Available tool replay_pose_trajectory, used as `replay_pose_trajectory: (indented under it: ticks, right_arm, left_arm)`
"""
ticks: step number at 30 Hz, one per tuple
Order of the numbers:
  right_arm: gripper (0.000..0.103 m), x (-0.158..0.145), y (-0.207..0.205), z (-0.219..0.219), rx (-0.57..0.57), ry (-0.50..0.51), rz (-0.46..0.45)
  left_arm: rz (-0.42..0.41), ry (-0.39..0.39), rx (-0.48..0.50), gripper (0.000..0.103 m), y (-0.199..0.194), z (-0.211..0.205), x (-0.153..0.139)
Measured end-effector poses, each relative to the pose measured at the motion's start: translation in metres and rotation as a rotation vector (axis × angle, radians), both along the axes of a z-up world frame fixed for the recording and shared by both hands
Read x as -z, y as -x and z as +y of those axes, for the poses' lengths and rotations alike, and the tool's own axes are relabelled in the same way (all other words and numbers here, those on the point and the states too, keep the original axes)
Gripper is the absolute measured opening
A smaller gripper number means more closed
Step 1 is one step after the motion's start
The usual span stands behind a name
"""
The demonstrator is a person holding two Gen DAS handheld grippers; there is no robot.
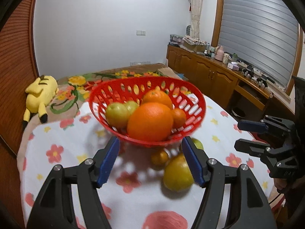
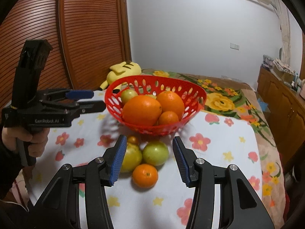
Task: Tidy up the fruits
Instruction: 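Move the left tool to another pomelo while the right tool approaches another tangerine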
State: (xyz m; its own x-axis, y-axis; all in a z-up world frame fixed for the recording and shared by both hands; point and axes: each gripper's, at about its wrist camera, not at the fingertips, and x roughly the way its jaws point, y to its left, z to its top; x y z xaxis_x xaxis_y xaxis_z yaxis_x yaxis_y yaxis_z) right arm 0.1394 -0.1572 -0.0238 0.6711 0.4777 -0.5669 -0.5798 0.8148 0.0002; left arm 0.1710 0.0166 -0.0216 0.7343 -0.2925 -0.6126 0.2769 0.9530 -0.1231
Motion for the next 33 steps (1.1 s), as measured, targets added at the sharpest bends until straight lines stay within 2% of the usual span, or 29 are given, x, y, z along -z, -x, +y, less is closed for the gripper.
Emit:
replay_pose_trajectory:
  ticks: [10,17,33]
  right_arm:
    - [0.057,0.025,0.016,-0.013,0.045,-0.012,0.04]
    - [0.06,0.051,0.018,-0.026,0.081,-0.029,0.092]
    - [0.063,0.085,0.023,-0.04,0.118,-0.071,0.161]
  left_arm:
    - [0.092,0.061,0.033,0.069,0.006,-0.019,0.034]
    - [0.144,0.068,0.053,0.069,0.005,-0.033,0.051]
    - [0.225,0.051,0.079,0.069,-0.008,-0.055,0.073]
